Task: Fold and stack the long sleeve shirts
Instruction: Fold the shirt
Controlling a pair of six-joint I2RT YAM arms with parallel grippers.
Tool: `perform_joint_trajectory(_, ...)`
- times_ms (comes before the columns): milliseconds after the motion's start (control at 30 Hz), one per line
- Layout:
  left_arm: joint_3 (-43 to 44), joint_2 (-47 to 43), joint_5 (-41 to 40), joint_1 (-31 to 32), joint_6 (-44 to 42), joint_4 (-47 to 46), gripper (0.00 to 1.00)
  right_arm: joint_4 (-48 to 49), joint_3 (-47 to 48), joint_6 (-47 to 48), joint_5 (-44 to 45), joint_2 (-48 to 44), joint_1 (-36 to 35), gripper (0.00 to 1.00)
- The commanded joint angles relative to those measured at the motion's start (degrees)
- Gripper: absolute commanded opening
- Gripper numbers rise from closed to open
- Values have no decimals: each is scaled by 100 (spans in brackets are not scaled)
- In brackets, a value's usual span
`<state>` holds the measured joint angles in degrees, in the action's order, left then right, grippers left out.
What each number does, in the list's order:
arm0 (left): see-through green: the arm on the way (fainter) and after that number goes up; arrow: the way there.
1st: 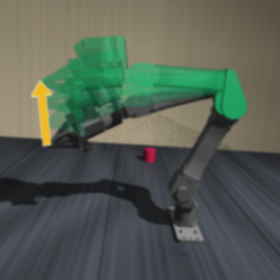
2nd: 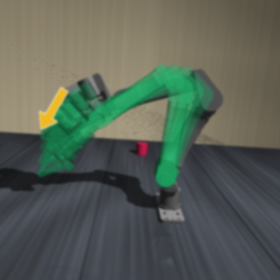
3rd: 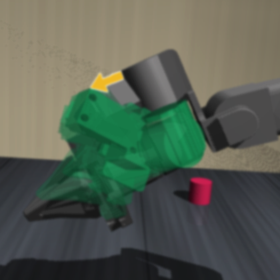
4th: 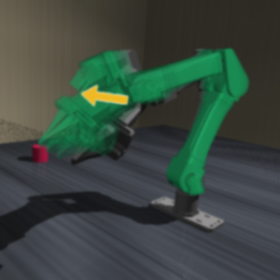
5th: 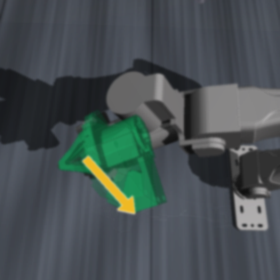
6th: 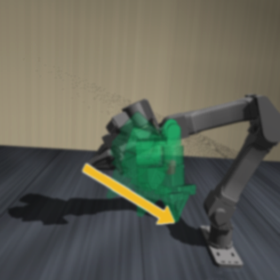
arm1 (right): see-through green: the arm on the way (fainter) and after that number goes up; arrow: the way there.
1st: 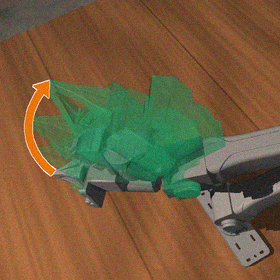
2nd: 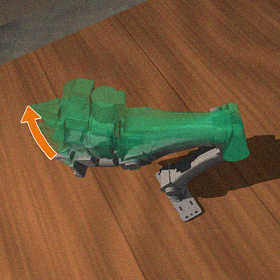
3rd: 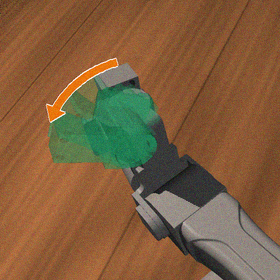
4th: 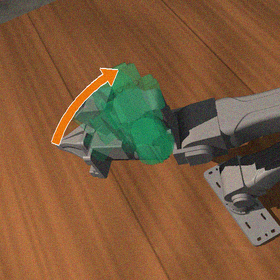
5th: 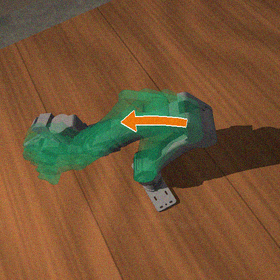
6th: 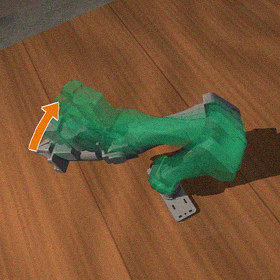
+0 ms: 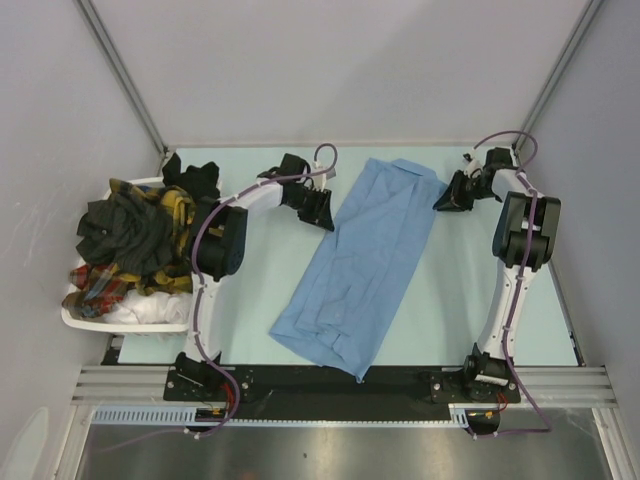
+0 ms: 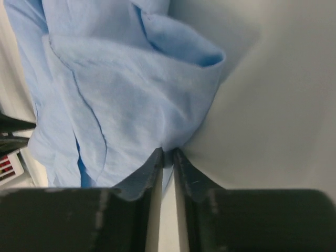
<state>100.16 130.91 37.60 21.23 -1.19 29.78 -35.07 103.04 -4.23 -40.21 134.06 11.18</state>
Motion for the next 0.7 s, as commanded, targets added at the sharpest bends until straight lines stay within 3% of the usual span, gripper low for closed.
perform_joint_trajectory(0, 66, 207, 27, 100, 356, -174, 30, -114, 514, 80, 312, 445, -81, 13)
perform_joint_trajectory(67, 21, 189, -16, 74, 435, -200, 11, -184, 847, 80, 347, 629, -90, 0)
perform_joint_trajectory(167, -312, -21, 19, -49, 689, -349, 0, -193, 1304, -7, 364, 858, -116, 0)
perform_joint_trajectory(400, -1620, -891, -157, -444, 1112, -965, 0, 44, 2367, -96, 443, 1385, -449, 0)
perform_joint_trajectory(567, -2061, -1138, -210, -497, 1217, -1044, 0, 264, 3159, -157, 461, 1825, -871, 0)
perform_joint_trajectory(633, -2228, -1182, -245, -497, 1244, -1114, 0, -244, 4139, 53, 461, 2245, -986, 0)
perform_joint_trajectory(667, -2264, -1191, -280, -497, 1270, -1115, 0, -202, 4180, -16, 513, 2256, -995, 0)
